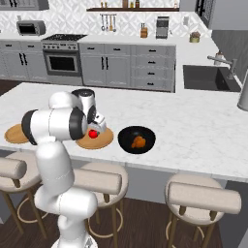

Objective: Pick the chicken drumstick and tomato from their plates and place them in the bowl. Then put the bowl in the fridge.

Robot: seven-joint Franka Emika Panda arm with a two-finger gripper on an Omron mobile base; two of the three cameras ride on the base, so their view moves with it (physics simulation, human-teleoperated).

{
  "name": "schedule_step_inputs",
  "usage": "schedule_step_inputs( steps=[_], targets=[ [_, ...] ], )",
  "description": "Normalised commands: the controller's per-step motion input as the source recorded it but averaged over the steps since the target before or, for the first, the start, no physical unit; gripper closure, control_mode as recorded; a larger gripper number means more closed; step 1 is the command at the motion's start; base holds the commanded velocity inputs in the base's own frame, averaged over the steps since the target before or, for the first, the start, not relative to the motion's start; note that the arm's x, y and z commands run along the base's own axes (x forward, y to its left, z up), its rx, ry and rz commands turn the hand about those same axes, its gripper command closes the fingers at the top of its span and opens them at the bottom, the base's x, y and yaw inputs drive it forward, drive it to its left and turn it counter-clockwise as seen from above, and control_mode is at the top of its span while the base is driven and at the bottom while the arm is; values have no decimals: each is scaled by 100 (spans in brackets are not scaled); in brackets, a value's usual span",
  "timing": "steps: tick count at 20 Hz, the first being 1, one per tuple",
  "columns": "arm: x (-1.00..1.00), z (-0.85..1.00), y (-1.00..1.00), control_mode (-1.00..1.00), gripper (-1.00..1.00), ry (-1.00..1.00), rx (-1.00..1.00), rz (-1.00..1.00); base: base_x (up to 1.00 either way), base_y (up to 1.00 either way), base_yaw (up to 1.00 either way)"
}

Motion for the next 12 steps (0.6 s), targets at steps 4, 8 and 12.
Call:
schedule_step_inputs(
  steps=[4, 8, 12],
  targets=[
    [21, -21, 0, -100, -100, 3, -2, 5, 0, 0, 0],
    [10, -33, 1, -100, -100, 2, -4, 3, 0, 0, 0],
    [1, -26, 0, -100, -100, 0, 0, 1, 0, 0, 0]
  ],
)
